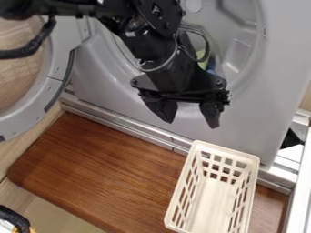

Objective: Move the white basket to the middle of the table

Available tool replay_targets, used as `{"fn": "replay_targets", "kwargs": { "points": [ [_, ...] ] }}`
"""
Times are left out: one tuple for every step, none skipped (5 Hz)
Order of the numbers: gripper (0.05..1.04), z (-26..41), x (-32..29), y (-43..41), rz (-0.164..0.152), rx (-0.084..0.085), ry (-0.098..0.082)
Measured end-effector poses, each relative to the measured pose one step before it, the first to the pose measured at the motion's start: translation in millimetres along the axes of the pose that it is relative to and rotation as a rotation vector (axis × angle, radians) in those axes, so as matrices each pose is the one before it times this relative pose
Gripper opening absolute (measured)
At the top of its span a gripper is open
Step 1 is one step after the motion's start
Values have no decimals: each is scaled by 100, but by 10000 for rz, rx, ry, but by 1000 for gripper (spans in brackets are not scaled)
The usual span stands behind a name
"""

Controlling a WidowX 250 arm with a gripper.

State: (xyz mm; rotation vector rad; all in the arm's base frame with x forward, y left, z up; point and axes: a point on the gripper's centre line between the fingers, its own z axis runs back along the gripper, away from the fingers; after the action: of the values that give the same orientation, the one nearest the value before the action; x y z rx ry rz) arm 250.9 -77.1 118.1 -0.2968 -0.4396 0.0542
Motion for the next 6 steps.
{"fn": "replay_targets", "kwargs": {
  "points": [
    [999, -514, -290, 117, 70, 40, 222],
    [999, -1874, -145, -2312, -460, -279, 643],
    [999, -1267, 105, -1659, -245, -62, 656],
    [999, -1475, -961, -1660, -315, 5, 399],
    [999, -2644, -1162, -205, 162, 58, 365],
    [999, -2700, -1219, -564, -69, 310, 441]
  ]
}}
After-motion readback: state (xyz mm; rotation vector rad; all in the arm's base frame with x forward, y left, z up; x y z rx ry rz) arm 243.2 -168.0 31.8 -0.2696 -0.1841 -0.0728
